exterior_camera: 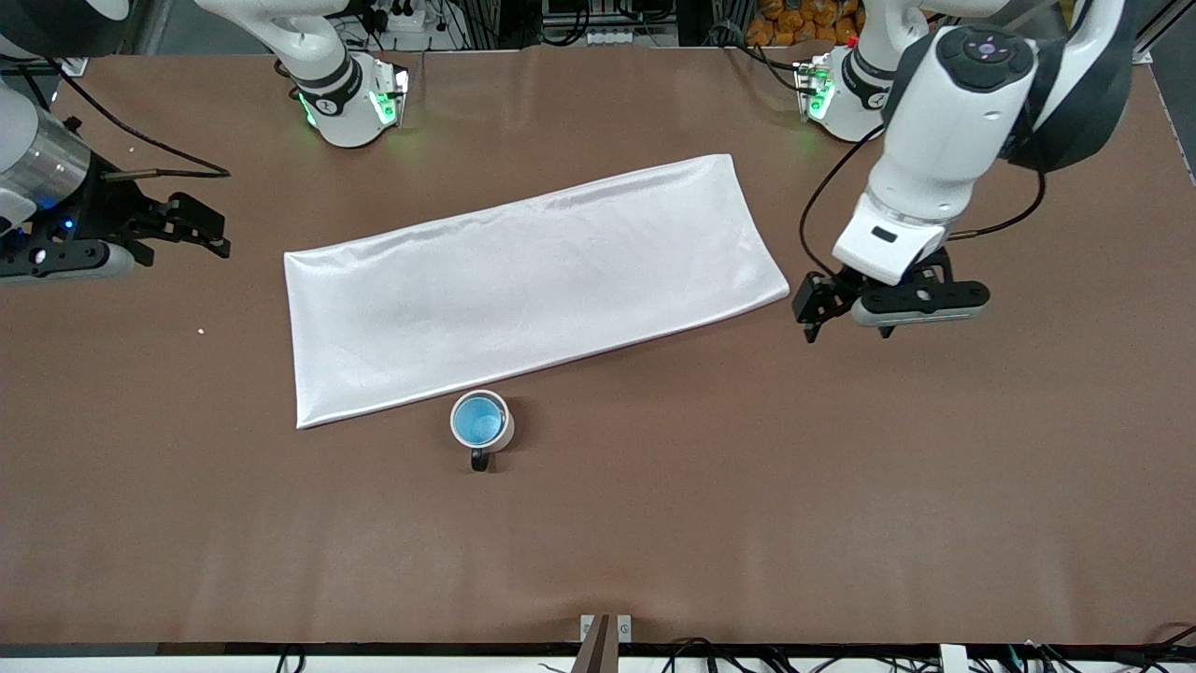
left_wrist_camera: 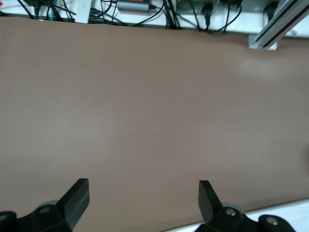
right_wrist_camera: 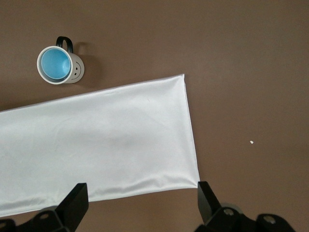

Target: Place blue cup into white mug on table

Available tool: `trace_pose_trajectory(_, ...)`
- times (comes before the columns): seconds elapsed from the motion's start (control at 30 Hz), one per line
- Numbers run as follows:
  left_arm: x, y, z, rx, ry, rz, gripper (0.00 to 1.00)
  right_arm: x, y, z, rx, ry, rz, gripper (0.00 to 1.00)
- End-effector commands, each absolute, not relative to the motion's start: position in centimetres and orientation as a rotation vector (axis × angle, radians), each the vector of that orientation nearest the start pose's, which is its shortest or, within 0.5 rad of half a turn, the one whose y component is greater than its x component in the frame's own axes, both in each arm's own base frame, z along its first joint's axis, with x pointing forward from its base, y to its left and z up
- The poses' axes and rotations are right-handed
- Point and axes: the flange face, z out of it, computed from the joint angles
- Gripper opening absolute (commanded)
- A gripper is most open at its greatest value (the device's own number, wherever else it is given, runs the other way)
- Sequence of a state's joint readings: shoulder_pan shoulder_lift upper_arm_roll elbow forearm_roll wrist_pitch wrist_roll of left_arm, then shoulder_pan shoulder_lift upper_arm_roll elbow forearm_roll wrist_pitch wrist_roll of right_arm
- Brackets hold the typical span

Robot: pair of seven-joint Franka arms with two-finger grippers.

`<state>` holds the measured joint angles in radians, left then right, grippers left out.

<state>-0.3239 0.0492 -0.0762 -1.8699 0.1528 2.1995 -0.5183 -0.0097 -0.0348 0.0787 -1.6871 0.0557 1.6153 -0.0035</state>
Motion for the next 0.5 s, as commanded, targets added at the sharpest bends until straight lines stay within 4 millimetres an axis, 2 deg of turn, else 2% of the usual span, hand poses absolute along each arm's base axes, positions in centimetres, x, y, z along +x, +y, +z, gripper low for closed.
trace_pose_trajectory(0.0, 54.2, -19.4, 53.2, -3.074, 0.043, -0.400, 1.00, 53.6, 4.4, 59.9, -3.072, -0.070, 0.071, 1.00)
trace_pose_trajectory(0.23, 54.6, -14.7, 54.1, -3.031, 0.207, -0.303, 1.00, 53.6, 4.0, 59.9, -3.088, -0.069, 0.070, 1.00)
trace_pose_trajectory(0.47, 55.0, -11.6, 56.2, -3.004, 0.286, -0.206, 1.00, 53.3, 3.6, 60.8, -3.121, -0.070, 0.035, 1.00)
